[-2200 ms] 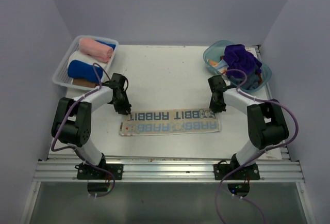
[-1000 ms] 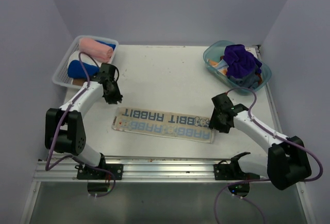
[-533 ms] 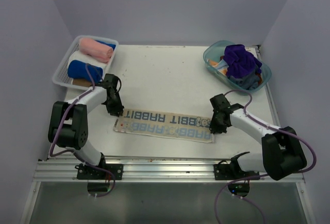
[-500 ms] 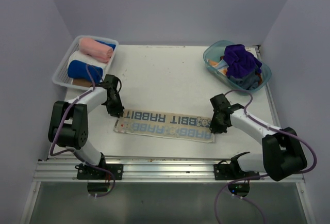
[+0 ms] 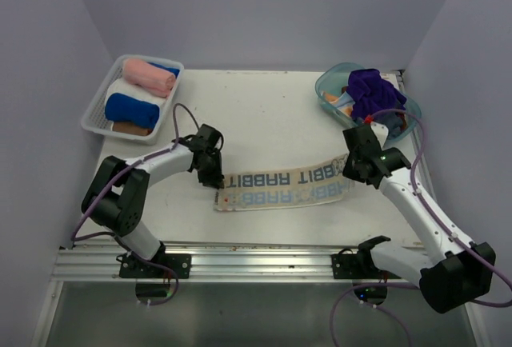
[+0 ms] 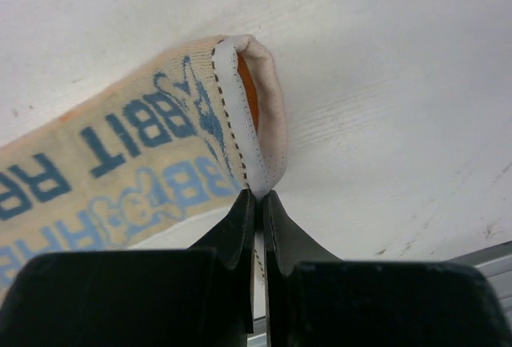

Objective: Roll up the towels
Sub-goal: Fold the towel

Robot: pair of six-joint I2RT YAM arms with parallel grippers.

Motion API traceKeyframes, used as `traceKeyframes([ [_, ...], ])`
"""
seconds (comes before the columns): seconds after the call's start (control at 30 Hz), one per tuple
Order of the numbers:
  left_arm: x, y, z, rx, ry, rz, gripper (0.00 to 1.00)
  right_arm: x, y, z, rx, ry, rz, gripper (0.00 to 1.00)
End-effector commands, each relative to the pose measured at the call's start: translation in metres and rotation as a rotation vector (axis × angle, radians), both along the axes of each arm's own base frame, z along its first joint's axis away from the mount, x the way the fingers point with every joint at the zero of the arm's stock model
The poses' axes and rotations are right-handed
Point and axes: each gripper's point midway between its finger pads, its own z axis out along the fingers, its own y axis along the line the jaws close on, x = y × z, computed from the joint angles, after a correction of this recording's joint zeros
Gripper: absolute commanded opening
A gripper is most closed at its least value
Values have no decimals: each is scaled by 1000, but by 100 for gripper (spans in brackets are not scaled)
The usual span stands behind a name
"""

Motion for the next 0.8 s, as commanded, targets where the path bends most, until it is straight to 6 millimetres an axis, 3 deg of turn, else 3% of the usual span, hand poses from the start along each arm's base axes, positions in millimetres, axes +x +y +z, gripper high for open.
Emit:
traceKeyframes([
  [0.0,-29,-20,-6,-39,83,-31,24,7,-14,39,-85,-55,28,0],
  [0.13,-17,-15,14,-2,26,-40,25,20,4,57,-50,-79,115,0],
  [0.3,-8,-15,39,-3,-17,-55,25,31,51,67,-42,-77,252,0],
  [0.4,-8,-4,43,18,-27,-41,25,33,80,70,-22,-79,318,0],
  [0.63,-22,32,27,59,6,31,22,33,133,68,5,-65,431,0],
  [0.77,-25,19,13,-3,49,1,19,23,180,62,13,-49,544,0],
])
